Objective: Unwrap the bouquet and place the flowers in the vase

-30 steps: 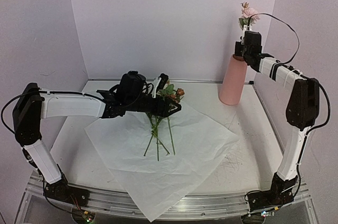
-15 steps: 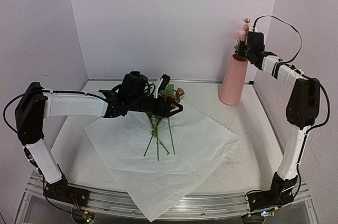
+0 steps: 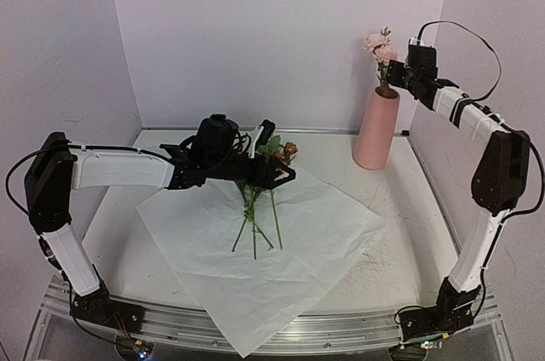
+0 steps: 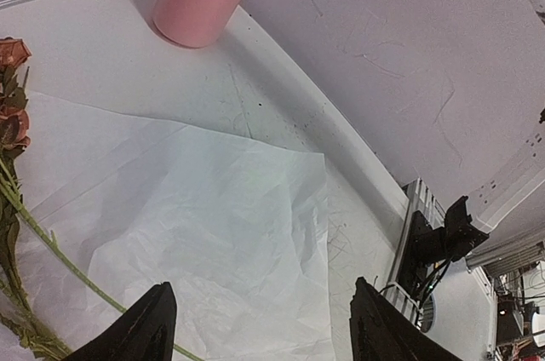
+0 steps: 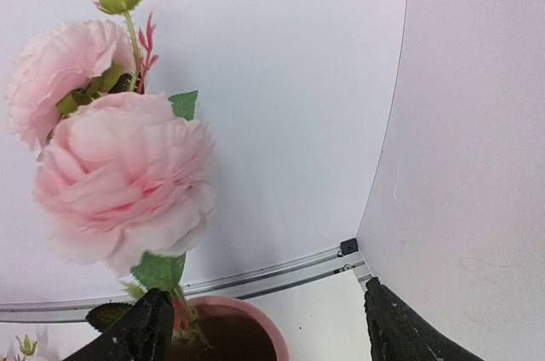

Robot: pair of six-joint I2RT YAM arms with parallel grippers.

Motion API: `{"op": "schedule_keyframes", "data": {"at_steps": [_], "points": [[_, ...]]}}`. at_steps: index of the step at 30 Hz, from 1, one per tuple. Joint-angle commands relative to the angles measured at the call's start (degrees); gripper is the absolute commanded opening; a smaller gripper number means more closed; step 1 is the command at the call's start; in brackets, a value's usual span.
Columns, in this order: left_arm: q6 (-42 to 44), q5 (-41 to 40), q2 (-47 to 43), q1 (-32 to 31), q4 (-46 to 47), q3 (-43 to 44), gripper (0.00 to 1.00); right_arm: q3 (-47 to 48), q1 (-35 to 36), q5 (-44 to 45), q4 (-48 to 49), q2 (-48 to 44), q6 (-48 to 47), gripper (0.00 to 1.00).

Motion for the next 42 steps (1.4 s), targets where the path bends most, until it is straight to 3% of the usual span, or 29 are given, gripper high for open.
{"op": "schedule_keyframes", "data": {"at_steps": [1,7,13,17,23,28,33,36,42], "points": [[-0.68,0.71,0.03,-0.13,1.35,1.94,0.71,-3.78,0.08,-4.14,1.07,-8.25,-0.12,0.87],[-0.82,-3.33,-0.22,-0.12,0.39,1.78,0.72,-9.45,0.06,-16.51,0.73,-15.78,0.81,0.94],[-1.2,-13.08,-0.06,0.26,-3.8,3.44,0.78,-19.13,1.07,-27.68,-0.76,-23.12,10.88,0.88],[-3.95,-21.03,-2.11,0.61,-4.63,1.44,0.99,-25.74,5.63,-28.94,-0.68,-26.36,13.33,0.86],[-8.89,-23.61,-0.49,1.5,-5.49,1.46,0.99,-32.92,14.78,-30.15,1.09,-26.65,16.88,0.84],[-14.89,-22.57,5.44,2.15,-6.89,4.42,0.85,-39.45,18.78,-33.13,5.73,-25.08,21.59,0.8],[-17.94,-18.0,10.87,2.03,-7.48,6.84,0.59,-43.12,19.93,-34.33,6.15,-23.35,24.36,0.8],[-19.29,-17.79,13.54,1.99,-7.51,7.51,0.51,-45.74,20.58,-35.38,8.06,-23.24,25.72,0.8],[-19.48,-16.41,18.17,1.97,-7.55,10.11,0.48,-46.98,21.77,-36.59,9.52,-22.05,26.41,0.79]]}}
